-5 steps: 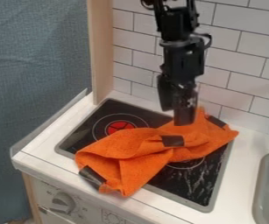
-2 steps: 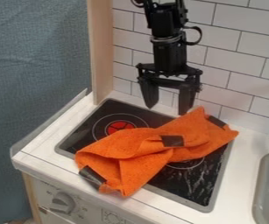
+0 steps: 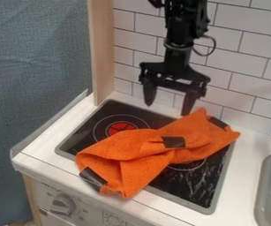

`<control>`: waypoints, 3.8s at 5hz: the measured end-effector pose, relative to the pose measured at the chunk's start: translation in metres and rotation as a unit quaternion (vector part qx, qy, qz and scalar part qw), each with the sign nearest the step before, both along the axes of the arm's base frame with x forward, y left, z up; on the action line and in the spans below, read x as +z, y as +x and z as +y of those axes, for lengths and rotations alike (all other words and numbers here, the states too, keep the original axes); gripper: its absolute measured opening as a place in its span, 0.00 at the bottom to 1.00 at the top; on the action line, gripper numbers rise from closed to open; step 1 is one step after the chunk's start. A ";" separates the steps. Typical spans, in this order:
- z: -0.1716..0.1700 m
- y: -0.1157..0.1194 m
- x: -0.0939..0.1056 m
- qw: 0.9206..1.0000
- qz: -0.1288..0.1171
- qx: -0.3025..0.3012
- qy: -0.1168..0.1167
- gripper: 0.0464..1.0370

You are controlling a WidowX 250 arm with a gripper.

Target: Move the cloth from the bottom to the top

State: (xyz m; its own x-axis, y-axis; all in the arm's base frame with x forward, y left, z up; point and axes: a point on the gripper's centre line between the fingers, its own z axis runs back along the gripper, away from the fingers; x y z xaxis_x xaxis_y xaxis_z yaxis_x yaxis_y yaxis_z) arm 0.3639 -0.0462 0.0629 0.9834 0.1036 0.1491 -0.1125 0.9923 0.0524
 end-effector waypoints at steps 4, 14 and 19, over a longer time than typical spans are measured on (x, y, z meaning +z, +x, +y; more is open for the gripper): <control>-0.016 -0.001 -0.064 0.971 0.003 0.227 -0.078 0.96; 0.022 -0.010 -0.088 0.947 0.104 -0.302 -0.018 0.96; 0.012 0.005 -0.018 0.948 0.046 -0.312 -0.050 0.96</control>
